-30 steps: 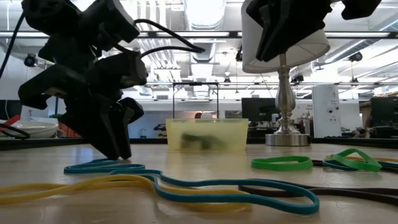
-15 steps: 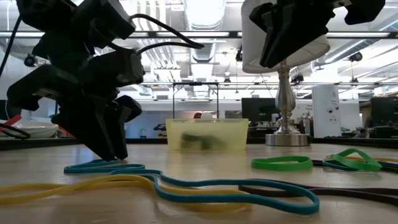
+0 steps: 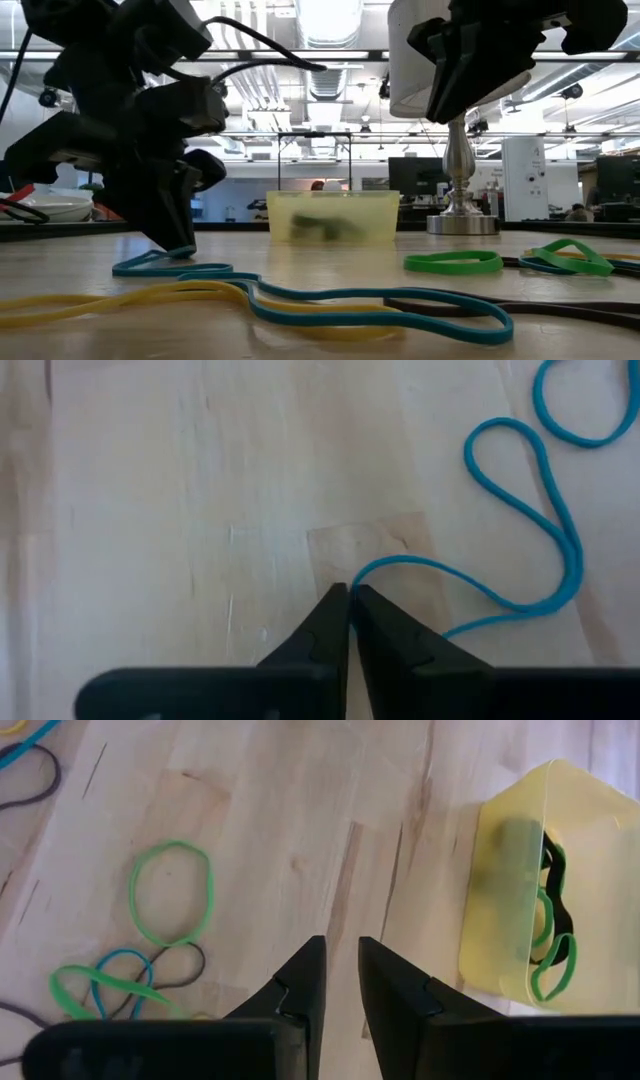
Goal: Pick and place rubber bands into bin
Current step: Put the blue rubber band into the yellow bin
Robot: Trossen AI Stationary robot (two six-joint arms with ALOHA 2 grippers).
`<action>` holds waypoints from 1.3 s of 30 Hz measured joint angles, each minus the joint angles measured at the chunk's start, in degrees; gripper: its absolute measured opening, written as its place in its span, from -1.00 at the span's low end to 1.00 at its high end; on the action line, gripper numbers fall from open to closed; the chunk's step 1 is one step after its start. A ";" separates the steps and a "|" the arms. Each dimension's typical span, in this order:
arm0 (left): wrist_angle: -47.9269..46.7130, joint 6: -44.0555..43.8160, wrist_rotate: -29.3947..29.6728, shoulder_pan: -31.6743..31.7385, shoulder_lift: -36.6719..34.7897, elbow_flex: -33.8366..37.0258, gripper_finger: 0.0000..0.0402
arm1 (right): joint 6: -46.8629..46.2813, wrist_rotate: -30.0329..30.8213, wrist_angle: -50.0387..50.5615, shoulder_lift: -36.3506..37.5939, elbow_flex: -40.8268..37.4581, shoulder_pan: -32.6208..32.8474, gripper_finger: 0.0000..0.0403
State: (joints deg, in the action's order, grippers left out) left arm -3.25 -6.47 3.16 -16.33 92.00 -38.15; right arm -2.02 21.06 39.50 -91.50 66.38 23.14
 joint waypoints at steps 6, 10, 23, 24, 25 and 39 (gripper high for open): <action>-0.73 4.04 7.04 -0.06 -0.12 -0.83 -1.00 | 0.13 0.00 -1.01 0.00 -0.12 0.00 -0.72; -1.84 5.60 16.51 0.26 -0.30 -1.49 -1.00 | 0.35 0.00 -1.20 0.00 -0.12 0.00 -0.72; -0.17 8.78 36.57 0.00 -1.78 -5.37 -1.00 | 0.72 2.33 -2.43 0.00 -0.19 -0.02 -0.72; 0.17 9.40 37.03 -0.01 -1.78 -5.70 -1.00 | 0.73 3.01 -2.45 0.00 -0.20 -0.01 -0.72; 0.73 10.21 37.76 -0.01 -1.78 -6.02 -1.00 | 0.72 3.33 -2.56 0.00 -0.28 0.00 -0.72; 2.80 28.02 43.79 1.26 -1.87 -15.03 -1.00 | 2.69 3.58 -5.33 0.00 -2.54 -0.02 -0.72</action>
State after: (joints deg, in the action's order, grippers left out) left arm -0.45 21.55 46.96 -15.07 90.13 -53.18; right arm 0.66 24.64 34.17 -91.50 63.85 23.11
